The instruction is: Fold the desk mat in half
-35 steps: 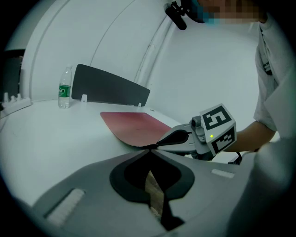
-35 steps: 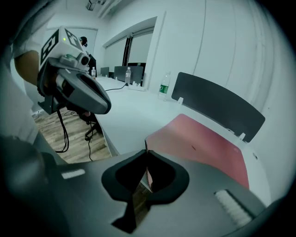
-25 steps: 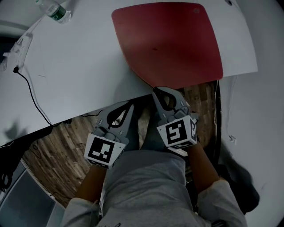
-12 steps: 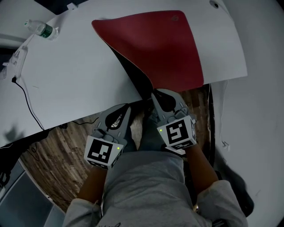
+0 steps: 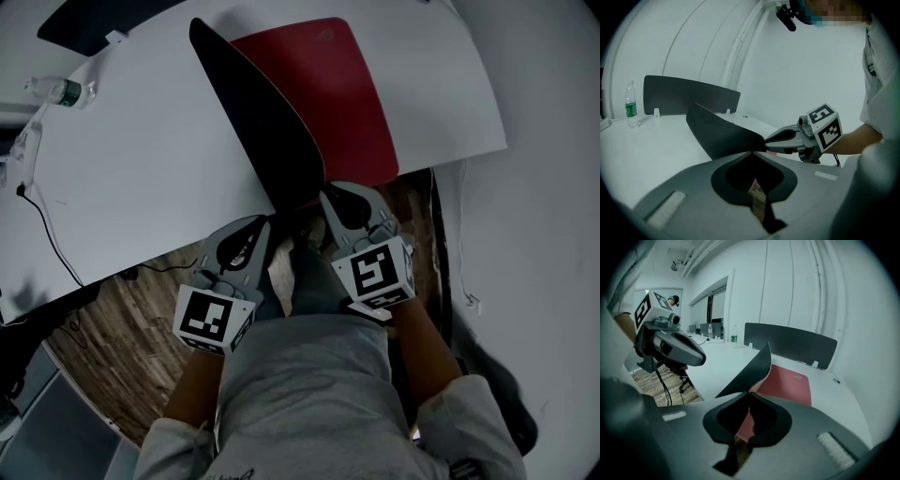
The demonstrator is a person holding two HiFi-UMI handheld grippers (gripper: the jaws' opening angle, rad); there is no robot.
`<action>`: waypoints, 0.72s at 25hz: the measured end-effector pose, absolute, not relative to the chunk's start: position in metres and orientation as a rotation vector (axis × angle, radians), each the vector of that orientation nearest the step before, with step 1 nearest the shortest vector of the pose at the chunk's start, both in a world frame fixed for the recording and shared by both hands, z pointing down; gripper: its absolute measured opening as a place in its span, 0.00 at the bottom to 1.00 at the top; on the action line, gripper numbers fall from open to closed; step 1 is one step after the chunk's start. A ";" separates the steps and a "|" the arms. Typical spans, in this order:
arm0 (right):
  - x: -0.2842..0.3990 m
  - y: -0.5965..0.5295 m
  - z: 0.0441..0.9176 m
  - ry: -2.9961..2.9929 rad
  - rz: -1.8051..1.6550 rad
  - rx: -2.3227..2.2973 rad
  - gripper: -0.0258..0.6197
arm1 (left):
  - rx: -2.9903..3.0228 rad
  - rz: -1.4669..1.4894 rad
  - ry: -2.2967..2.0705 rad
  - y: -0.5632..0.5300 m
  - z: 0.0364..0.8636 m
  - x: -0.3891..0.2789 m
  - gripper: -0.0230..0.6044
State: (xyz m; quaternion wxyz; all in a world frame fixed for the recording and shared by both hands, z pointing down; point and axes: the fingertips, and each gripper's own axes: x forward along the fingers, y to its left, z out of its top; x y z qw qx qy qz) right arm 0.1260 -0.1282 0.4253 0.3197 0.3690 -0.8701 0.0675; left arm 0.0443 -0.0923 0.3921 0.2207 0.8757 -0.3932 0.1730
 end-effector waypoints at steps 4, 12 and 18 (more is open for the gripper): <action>0.152 -0.130 0.434 -2.274 0.214 1.003 0.07 | 2.436 0.487 -1.066 -0.096 0.392 0.065 0.07; 0.209 -0.135 0.457 -2.214 0.326 1.080 0.07 | 2.441 0.515 -1.037 -0.097 0.398 0.098 0.07; 0.241 -0.142 0.470 -2.169 0.364 1.119 0.07 | 2.442 0.523 -1.020 -0.098 0.403 0.117 0.07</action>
